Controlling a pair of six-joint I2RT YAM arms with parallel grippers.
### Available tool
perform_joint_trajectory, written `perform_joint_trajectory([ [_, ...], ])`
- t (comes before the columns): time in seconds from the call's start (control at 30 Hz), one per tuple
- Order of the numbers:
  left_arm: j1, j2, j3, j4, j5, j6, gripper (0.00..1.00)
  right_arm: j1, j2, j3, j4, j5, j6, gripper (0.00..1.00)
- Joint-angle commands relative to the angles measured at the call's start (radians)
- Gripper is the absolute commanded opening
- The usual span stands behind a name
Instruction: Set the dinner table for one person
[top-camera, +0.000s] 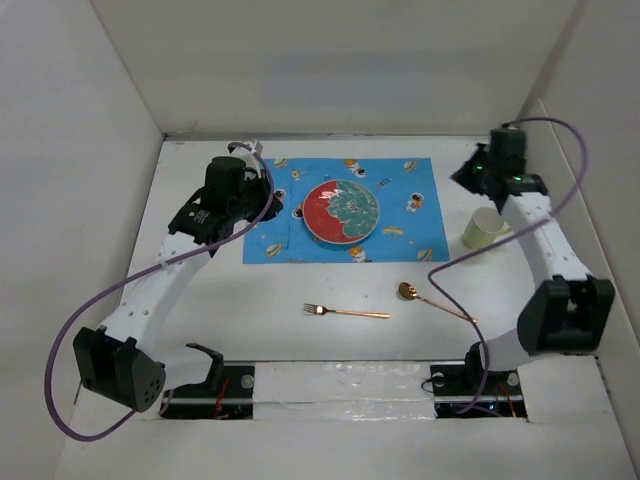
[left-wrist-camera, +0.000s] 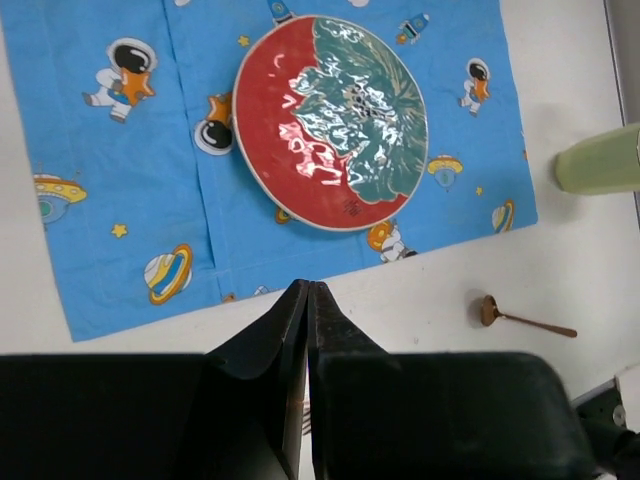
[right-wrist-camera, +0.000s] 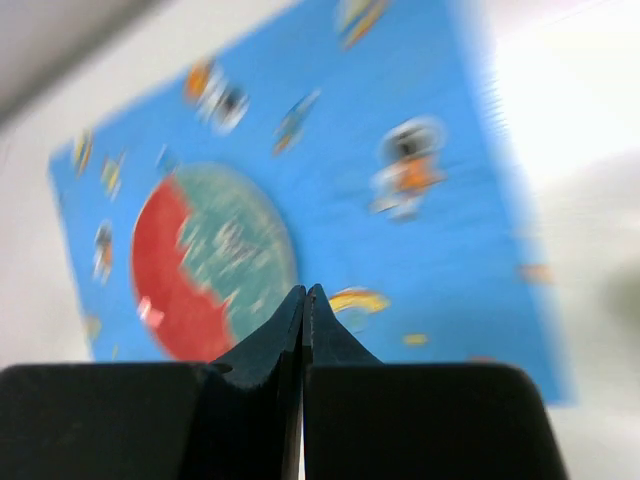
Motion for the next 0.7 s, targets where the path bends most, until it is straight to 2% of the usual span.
perform_joint_trajectory([
  [0.0,-0.003,-0.03,-0.065,0.048,0.087,0.002,0.0,-0.202,-0.173,-0.085,-0.098,0.274,-0.009,0.0],
  [0.03,-0.003,-0.035,-0.081,0.049,0.11,0.0,0.0,-0.244,-0.228,-0.137,-0.098,0.285,-0.008,0.0],
  [0.07,-0.015,-0.04,-0.102,0.048,0.11,0.0,0.06,-0.285,-0.246,-0.154,-0.103,0.297,-0.009,0.0],
  [0.1,-0.026,-0.047,-0.113,0.045,0.105,0.002,0.12,-0.319,-0.26,-0.168,-0.115,0.305,-0.009,0.15],
  [0.17,-0.047,-0.058,-0.134,0.037,0.087,0.012,0.26,-0.393,-0.274,-0.187,-0.166,0.314,-0.009,0.34],
  [0.2,-0.064,-0.064,-0.141,0.036,0.084,0.015,0.28,-0.407,-0.273,-0.19,-0.193,0.311,-0.024,0.44],
  [0.27,-0.064,-0.07,-0.153,0.03,0.084,0.023,0.31,-0.425,-0.257,-0.205,-0.207,0.293,-0.043,0.53],
  [0.37,-0.064,-0.075,-0.161,0.02,0.079,0.037,0.32,-0.425,-0.228,-0.234,-0.207,0.208,-0.075,0.52],
  [0.5,-0.064,-0.075,-0.162,0.007,0.084,0.051,0.32,-0.415,-0.181,-0.268,-0.16,0.165,-0.08,0.52],
  [0.57,-0.064,-0.075,-0.17,0.011,0.088,0.051,0.32,-0.402,-0.138,-0.274,-0.145,0.159,-0.078,0.48],
  [0.6,-0.064,-0.077,-0.174,0.016,0.096,0.049,0.32,-0.381,-0.112,-0.28,-0.131,0.157,-0.061,0.29],
  [0.63,-0.064,-0.077,-0.174,0.017,0.096,0.049,0.32,-0.381,-0.111,-0.28,-0.131,0.157,-0.061,0.29],
  [0.67,-0.064,-0.077,-0.173,0.02,0.098,0.046,0.32,-0.381,-0.107,-0.282,-0.115,0.165,-0.052,0.2],
])
